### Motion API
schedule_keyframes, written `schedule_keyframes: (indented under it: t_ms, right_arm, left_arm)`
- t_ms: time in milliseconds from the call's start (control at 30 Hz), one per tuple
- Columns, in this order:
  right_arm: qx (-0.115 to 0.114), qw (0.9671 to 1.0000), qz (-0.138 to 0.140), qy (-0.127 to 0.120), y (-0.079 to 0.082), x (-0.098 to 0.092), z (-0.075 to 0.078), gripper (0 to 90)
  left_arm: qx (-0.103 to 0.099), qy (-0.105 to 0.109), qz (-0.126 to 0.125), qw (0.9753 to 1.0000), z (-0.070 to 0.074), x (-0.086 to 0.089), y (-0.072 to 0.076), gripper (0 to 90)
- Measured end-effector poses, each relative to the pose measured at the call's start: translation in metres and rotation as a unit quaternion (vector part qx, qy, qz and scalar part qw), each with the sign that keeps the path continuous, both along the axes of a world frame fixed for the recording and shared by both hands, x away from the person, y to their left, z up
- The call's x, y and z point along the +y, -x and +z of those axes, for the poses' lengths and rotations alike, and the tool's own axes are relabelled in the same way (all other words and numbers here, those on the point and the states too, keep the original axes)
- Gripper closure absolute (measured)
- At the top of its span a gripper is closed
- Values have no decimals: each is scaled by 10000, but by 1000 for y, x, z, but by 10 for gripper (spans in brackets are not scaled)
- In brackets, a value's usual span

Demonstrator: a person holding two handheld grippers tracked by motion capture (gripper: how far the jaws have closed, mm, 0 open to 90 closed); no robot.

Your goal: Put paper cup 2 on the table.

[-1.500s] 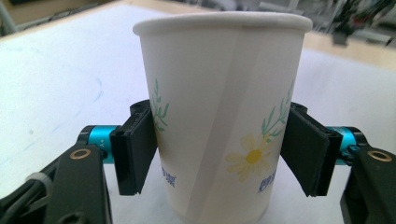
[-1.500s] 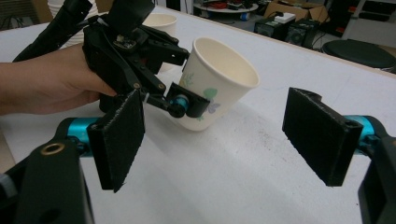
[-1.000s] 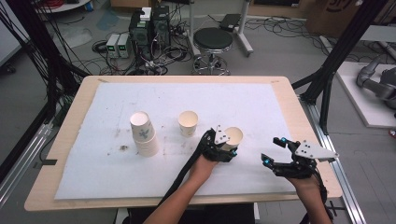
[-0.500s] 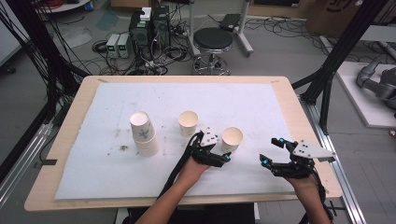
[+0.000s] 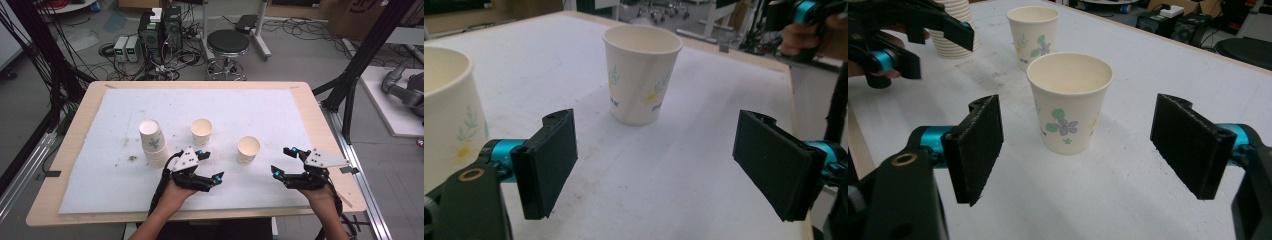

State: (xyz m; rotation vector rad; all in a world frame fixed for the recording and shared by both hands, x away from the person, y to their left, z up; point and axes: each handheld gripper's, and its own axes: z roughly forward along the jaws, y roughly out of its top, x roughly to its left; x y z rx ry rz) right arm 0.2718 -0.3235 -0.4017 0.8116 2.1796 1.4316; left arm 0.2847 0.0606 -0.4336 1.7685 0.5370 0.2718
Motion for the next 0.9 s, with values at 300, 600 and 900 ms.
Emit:
schedule_keyframes:
  t_ms: [300, 600, 900]
  right_arm:
    - [12, 10000, 7, 31, -4, 8, 3, 218]
    - [-4, 10000, 16, 90, -3, 15, 2, 218]
    - [-30, 10000, -40, 77, -2, 13, 2, 218]
  left_arm:
    - [-225, 278, -7, 9994, 9, 33, 19, 183]
    - [-404, 499, 183, 9978, 16, 73, 40, 183]
    - [-440, 640, 607, 9951, 15, 121, 56, 187]
